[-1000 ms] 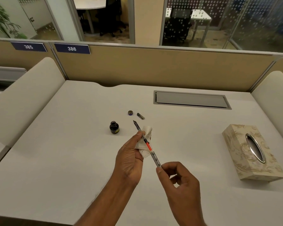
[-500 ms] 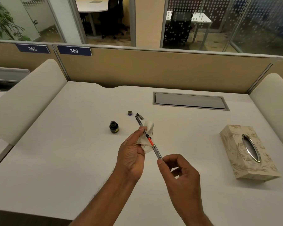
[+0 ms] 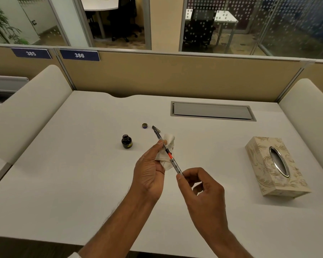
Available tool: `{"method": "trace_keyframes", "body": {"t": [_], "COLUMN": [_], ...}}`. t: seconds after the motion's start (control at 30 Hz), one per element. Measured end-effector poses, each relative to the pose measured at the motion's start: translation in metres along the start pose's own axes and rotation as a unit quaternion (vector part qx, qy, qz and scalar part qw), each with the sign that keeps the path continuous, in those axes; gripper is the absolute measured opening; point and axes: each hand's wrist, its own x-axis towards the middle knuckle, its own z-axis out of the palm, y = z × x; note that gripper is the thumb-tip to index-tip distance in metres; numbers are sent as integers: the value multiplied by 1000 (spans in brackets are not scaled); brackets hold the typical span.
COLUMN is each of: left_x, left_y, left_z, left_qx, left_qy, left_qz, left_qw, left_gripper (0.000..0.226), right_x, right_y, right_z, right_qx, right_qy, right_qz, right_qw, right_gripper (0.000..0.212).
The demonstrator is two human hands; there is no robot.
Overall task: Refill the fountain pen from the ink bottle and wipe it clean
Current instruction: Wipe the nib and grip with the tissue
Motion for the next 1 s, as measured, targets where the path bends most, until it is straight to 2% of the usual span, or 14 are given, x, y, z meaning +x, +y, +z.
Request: {"method": "trace_keyframes", "body": {"t": [0.13,0.4,0.6,0.73,0.9,1.0], "left_x": [-2,-9,-16,-15,-18,-18], "left_y": [-5,-9,-13,-13,-13,-14], "left_z": [0,3,6,7,5,4], "left_qx": [8,-7,-14,-15,14,40], "left_qy": [-9,-44,-36,-29,-45,-40], "left_qz": [0,-16,-20,-17,-7,11], "left_qw": [1000,999,999,999,999,998], "left_gripper": [19,38,24,36,32,38], "right_x": [4,15,18,20,21,21], "right_y": [-2,0,0,0,3,4], "right_z": [0,5,11,11,8,6], "right_qx": [-1,17,27,24,29,41], "right_qy": [7,37,57,60,51,46], "right_qz": [-11,-28,-45,-55,-62,-58], "right_qw": [1000,999,997,996,996,996], "right_gripper": [17,13,18,22,18,21]}}
